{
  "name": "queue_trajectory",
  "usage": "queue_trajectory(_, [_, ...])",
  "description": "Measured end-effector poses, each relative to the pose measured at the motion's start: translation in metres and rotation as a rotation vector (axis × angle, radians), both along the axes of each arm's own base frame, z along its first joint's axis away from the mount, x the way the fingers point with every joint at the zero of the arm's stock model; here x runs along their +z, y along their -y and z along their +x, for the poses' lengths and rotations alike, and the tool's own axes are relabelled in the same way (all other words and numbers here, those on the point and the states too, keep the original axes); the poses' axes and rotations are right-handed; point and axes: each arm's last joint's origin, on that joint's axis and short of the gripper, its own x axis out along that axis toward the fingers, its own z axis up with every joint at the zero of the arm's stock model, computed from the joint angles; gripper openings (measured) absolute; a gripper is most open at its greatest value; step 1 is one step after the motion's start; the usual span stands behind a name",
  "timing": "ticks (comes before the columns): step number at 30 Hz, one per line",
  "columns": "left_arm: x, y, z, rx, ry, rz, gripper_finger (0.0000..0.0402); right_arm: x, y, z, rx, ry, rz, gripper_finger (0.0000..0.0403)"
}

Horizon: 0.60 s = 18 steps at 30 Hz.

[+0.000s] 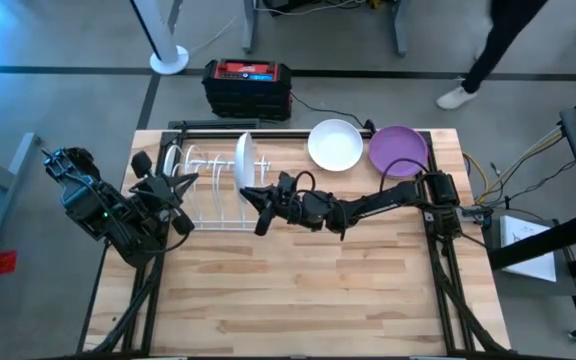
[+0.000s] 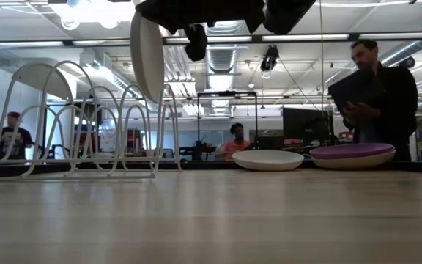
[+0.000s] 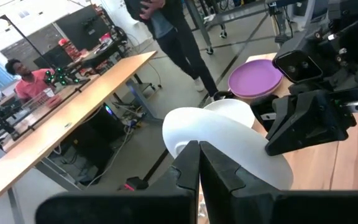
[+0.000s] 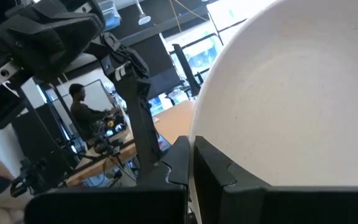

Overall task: Sort dishes
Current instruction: Put the white plate into the white dish rack

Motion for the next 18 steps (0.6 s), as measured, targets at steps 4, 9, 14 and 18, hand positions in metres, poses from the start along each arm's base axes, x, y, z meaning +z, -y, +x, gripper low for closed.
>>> queue_trajectory(4, [-0.0003, 0.0003, 0.0003, -0.001, -0.003, -0.002, 0.0, -0.0049, 0.0001, -0.0013, 0.0, -0.015, 0.002, 0.0])
queue_trajectory(9, [-0.0003, 0.0002, 0.0003, -0.001, -0.002, -0.004, 0.0, -0.0066, 0.0002, -0.0018, 0.0, -0.02, 0.001, 0.0])
queue_trajectory(14, [-0.0003, 0.0002, 0.0003, 0.0, -0.001, -0.004, 0.0, -0.0072, 0.0001, -0.0019, 0.0, -0.023, -0.003, 0.0])
queue_trajectory(18, [-0.0003, 0.0002, 0.0003, 0.0, -0.001, -0.004, 0.0, -0.009, 0.0001, -0.0024, -0.001, -0.029, -0.007, 0.0])
